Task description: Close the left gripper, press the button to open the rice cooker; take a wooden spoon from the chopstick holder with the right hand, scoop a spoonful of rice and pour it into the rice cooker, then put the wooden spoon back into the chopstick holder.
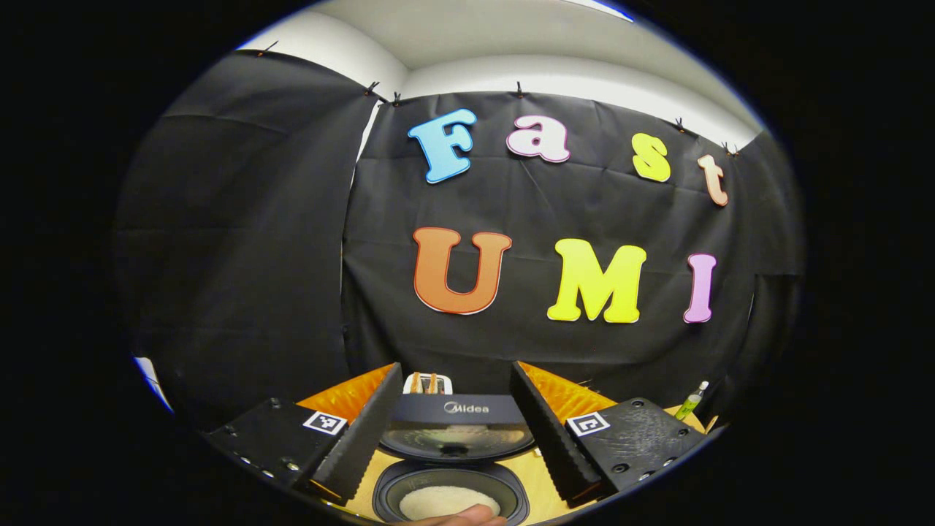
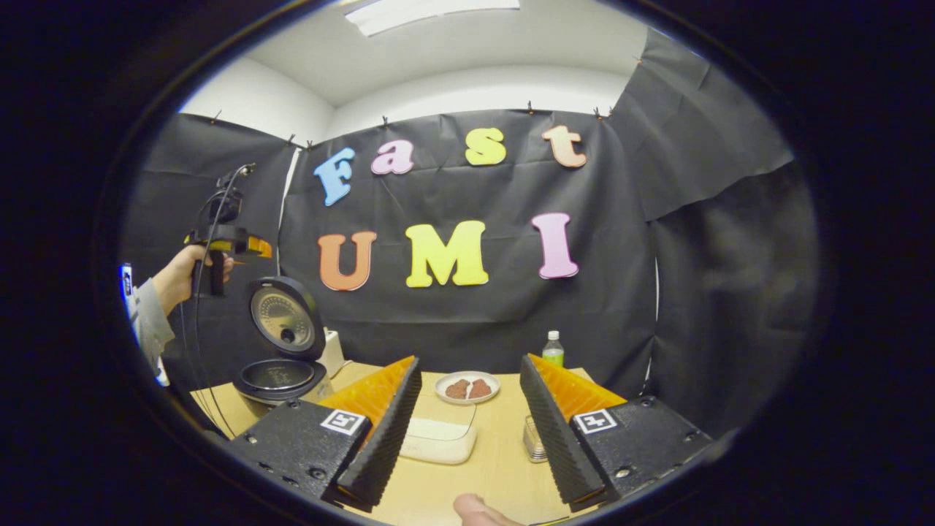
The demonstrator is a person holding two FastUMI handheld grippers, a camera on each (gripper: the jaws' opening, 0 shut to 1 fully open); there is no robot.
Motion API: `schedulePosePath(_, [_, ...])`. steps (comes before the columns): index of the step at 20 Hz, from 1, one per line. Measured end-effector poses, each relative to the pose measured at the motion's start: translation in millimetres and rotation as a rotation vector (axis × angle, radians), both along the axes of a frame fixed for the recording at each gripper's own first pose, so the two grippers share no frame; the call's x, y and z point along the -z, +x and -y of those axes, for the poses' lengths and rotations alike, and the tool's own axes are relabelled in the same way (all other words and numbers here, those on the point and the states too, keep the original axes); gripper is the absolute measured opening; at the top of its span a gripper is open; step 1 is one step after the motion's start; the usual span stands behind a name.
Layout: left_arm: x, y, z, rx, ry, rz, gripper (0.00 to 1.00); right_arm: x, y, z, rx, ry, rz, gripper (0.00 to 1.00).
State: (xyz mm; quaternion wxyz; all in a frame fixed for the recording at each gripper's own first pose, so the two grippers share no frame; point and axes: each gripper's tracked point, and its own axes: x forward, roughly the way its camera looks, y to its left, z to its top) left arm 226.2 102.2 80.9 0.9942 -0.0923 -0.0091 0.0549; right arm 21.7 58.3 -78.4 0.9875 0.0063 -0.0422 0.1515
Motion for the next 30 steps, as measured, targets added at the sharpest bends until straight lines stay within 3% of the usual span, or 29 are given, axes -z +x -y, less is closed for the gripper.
schedulePosePath(5, [16.3, 44.2, -13.5, -0.008, -0.07, -0.05, 0.94, 7.2, 9.6, 0.5, -0.021, 0.005, -0.006, 0.89])
schedulePosePath(14, [43.7, 73.4, -6.9, -0.034, 0.046, -0.095, 0.94, 20.2, 5.6, 5.0, -0.037, 0.021, -0.021, 0.89])
schedulePosePath(16, [54.9, 72.7, -4.6, -0.038, 0.082, -0.118, 1.0, 20.2, 1.0, 7.5, -0.031, 0.027, -0.018, 0.89])
schedulePosePath(17, [49.8, 71.4, -4.6, -0.038, 0.085, -0.084, 0.95, 20.4, -1.9, 8.5, -0.029, 0.029, -0.016, 0.89])
schedulePosePath(18, [50.5, 69.2, -4.5, -0.037, 0.072, -0.079, 1.0, 20.4, -5.1, 9.6, -0.027, 0.031, -0.012, 0.89])
schedulePosePath(19, [51.9, 66.4, -4.8, -0.042, 0.071, -0.091, 0.95, 20.1, -9.0, 9.3, -0.025, 0.031, -0.009, 0.87])
schedulePosePath(30, [78.9, 5.5, 5.4, -0.022, 0.078, -0.057, 1.0, 17.8, -70.1, 6.6, -0.066, 0.031, 0.023, 0.89])
